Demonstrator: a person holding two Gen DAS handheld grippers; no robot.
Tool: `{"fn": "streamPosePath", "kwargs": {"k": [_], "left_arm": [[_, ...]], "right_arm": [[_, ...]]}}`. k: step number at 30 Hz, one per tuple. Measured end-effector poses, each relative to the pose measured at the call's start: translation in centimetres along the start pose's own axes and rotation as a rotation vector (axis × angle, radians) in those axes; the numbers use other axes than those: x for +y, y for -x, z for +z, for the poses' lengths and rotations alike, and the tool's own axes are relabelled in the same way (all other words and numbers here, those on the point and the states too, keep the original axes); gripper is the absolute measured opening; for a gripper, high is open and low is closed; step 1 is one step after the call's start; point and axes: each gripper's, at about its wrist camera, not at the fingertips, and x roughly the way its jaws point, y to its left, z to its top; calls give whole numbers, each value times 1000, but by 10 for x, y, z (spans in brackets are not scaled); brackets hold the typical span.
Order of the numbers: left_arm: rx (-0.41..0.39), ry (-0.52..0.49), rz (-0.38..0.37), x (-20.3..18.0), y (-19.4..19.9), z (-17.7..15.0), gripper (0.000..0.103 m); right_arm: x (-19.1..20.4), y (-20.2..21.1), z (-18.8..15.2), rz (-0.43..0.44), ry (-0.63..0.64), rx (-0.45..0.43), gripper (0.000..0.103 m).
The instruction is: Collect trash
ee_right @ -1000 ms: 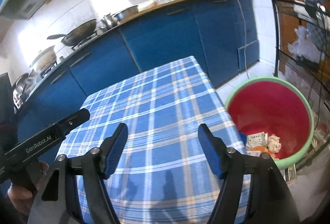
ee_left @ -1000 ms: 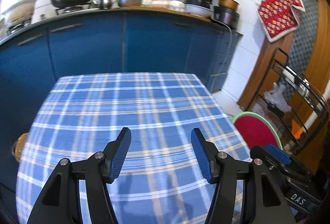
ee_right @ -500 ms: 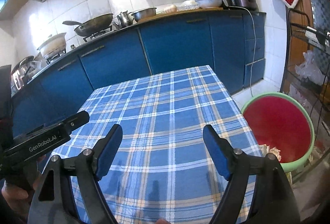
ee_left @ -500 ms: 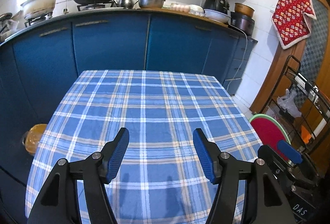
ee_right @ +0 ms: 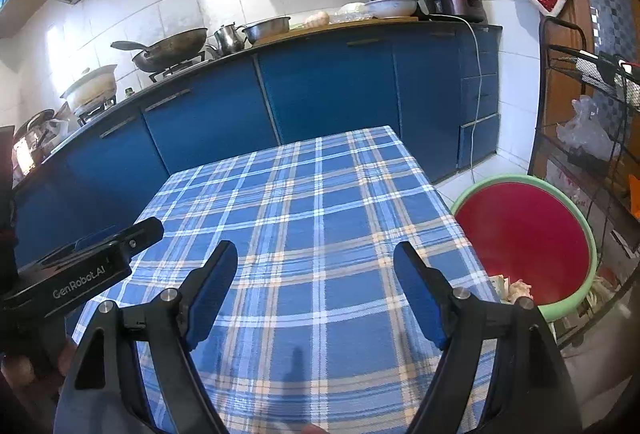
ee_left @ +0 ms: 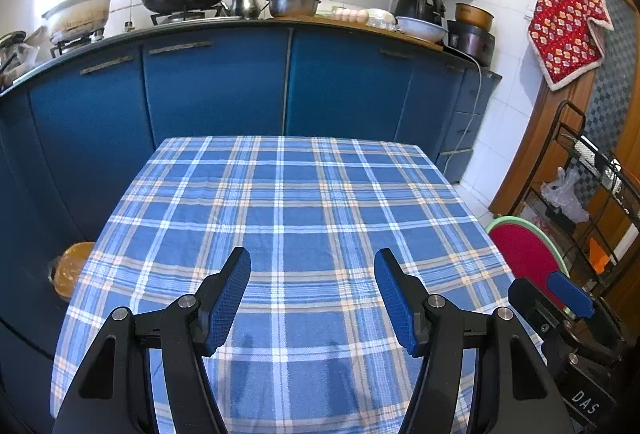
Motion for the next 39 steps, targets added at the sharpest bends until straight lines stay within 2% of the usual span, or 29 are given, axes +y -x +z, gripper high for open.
{"fn": "streamPosePath", "kwargs": {"k": [39], "left_arm": [[-14,-10,-2,-5,5,1,66]], "right_arm": [[-3,1,-1,0,-10,6,80]]}}
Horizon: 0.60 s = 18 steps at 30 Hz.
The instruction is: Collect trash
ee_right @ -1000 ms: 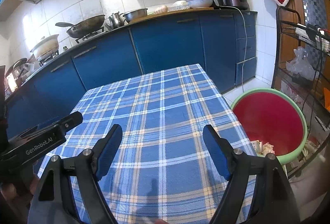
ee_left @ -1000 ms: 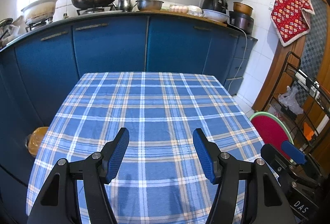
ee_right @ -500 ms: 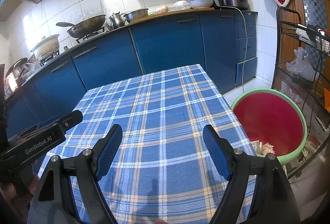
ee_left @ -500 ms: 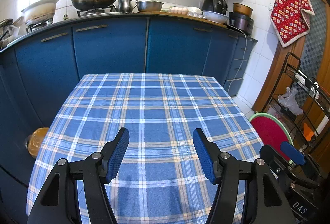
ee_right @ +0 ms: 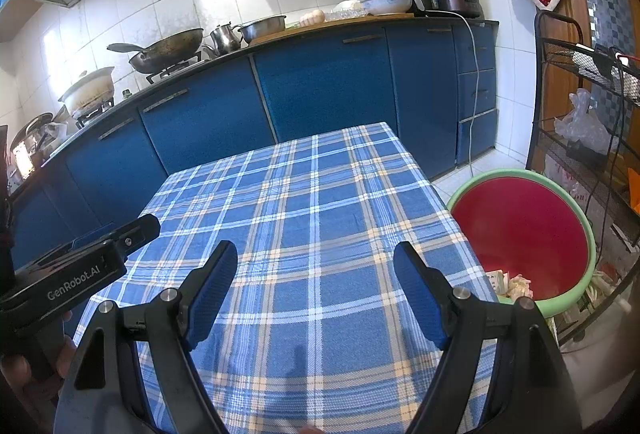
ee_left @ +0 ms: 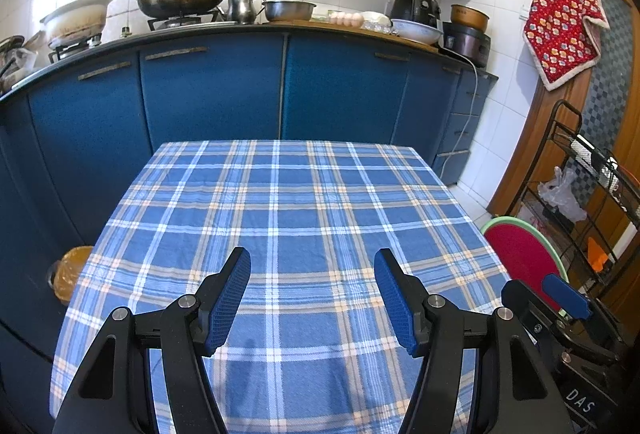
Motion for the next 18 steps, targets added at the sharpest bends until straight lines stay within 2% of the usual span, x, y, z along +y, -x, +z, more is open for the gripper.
{"fn": "streamPosePath", "kwargs": {"k": [18], "left_arm": [[5,-1,-2,-3,1,-4,66]], "right_arm": [[-1,0,-1,1,-1,1,80]]}}
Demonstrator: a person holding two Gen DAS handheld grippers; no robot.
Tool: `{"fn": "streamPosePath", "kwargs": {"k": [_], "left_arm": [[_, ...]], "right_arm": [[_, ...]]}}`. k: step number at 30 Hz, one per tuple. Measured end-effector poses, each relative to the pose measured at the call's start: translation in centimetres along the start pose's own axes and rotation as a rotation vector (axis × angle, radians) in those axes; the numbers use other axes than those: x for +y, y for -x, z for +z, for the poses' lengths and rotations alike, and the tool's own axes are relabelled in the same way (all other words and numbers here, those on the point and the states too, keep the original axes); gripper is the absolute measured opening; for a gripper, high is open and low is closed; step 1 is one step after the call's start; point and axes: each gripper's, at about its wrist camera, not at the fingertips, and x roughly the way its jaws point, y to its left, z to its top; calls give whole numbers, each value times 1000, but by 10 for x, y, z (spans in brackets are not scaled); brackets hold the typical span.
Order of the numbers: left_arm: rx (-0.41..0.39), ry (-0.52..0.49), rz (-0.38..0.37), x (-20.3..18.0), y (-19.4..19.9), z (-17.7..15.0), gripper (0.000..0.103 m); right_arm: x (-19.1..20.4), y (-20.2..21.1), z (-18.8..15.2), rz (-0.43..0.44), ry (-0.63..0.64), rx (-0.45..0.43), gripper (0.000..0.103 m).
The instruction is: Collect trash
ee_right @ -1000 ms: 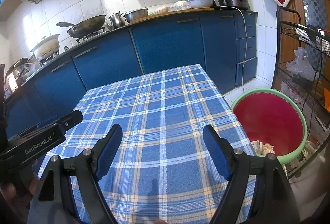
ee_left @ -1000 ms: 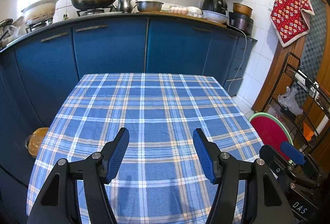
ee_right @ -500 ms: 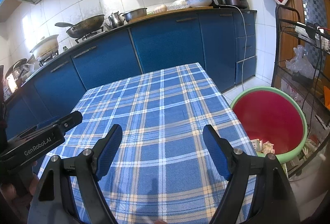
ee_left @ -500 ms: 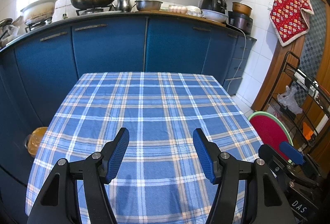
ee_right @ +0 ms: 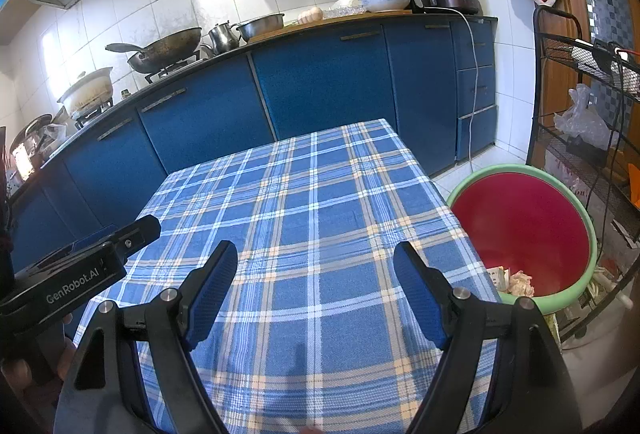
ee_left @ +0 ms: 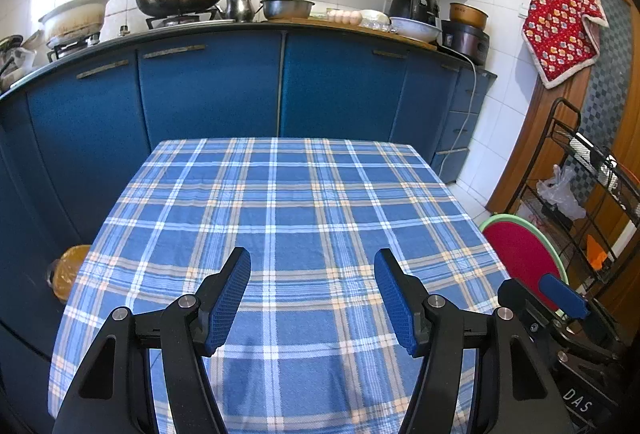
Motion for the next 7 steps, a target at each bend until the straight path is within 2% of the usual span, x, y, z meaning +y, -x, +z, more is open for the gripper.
{"fn": "streamPosePath", "kwargs": {"k": [7], "left_arm": [[1,-1,0,0,0,0,66]], "right_arm": [[0,0,0,-1,0,1,80]]}}
